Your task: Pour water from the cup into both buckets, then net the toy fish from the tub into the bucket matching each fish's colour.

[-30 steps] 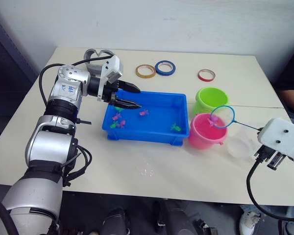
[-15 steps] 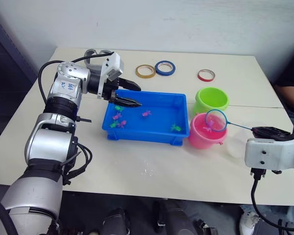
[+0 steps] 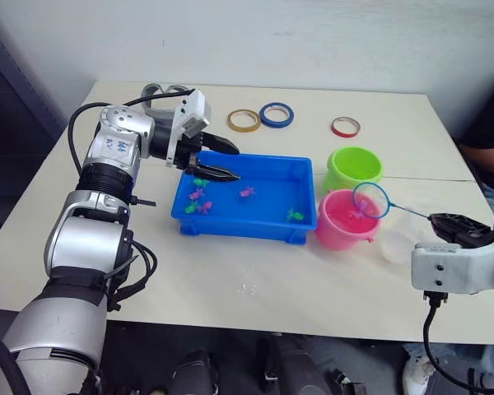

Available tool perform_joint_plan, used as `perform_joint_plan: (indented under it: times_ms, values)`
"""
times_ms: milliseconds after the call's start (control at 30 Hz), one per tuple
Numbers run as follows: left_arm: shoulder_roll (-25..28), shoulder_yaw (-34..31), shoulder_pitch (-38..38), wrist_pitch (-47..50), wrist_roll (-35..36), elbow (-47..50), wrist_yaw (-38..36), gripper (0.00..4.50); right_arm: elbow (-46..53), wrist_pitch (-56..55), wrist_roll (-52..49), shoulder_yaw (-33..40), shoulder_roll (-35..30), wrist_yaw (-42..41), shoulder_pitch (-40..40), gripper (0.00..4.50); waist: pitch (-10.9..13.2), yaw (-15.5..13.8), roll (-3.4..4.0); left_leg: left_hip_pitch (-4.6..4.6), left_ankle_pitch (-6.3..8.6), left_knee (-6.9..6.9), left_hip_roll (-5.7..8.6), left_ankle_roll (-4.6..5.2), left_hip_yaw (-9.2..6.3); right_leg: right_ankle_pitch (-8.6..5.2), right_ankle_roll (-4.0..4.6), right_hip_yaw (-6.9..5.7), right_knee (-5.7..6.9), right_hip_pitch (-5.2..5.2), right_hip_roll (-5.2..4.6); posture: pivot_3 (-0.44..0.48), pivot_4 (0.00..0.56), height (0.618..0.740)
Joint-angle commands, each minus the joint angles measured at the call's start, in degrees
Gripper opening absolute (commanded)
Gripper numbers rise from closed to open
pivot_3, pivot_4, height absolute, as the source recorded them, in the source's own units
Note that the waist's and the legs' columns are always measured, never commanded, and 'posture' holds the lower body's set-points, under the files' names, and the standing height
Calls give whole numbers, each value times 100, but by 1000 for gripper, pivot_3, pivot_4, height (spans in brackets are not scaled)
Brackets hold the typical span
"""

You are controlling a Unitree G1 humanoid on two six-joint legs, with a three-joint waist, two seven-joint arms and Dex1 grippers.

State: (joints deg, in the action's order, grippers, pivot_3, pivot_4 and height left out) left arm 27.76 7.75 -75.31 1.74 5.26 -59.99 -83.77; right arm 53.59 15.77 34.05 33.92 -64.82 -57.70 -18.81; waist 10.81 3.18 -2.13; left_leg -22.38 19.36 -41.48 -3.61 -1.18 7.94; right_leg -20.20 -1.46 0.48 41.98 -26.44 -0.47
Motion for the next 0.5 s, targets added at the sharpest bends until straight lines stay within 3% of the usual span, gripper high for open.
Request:
perform_joint_plan:
  times_ms: [33,500]
  values:
    - [-2,-113,-112,-128,-19,22,-54,3596,-23,-365,336,-58,88,163,202,0,0,1,0,0,0,0,0,0,0,0,0,0,0,0,0,0,150,693]
    - [-37,-119,-7,-86,15,121,-54,3596,-312,-1487,860,-102,607,275,265,0,0,-5,0,0,0,-6,1,0,1,0,0,-1,5,1,0,0,150,693]
